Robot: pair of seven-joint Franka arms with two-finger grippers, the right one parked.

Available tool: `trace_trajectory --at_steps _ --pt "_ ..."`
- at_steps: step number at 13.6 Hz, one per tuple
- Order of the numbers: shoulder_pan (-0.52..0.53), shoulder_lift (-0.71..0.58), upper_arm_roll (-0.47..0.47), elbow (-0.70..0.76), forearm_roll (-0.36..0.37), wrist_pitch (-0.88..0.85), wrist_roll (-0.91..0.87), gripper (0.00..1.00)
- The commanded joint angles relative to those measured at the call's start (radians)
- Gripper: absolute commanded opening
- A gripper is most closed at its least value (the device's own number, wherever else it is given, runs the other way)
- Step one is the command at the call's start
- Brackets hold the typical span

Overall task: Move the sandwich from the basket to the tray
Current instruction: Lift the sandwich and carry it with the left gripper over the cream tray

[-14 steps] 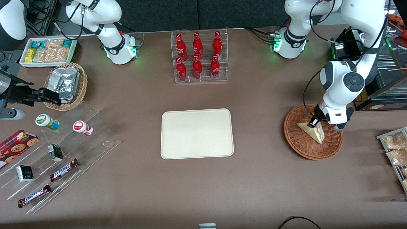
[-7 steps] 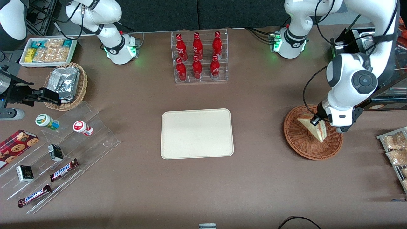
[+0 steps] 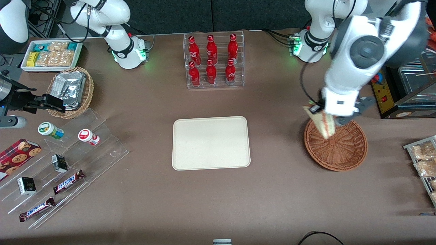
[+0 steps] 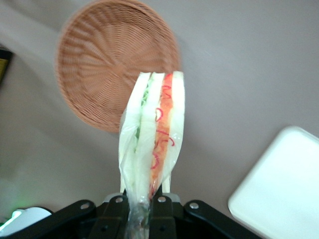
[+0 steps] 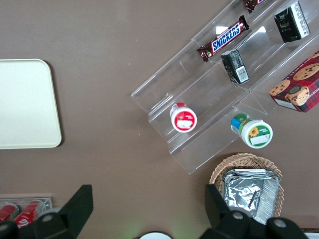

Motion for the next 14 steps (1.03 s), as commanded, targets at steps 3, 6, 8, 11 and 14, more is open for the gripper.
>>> trace_trajectory --at_steps 3,6,8,11,14 --pt "-0.219 0.187 0.007 0.180 -0.037 0.018 -0.017 0.04" --pt "-0.304 0.290 0.007 0.228 -0.039 0.108 -0.028 0.04" --pt "-0.337 0.338 0.007 0.228 -0.039 0.211 -0.028 0.04" --pt "-0.385 0.433 0.007 0.258 -0.037 0.315 -0.028 0.04" --pt "-0.405 0.551 0.004 0.324 -0.037 0.391 -0.029 0.04"
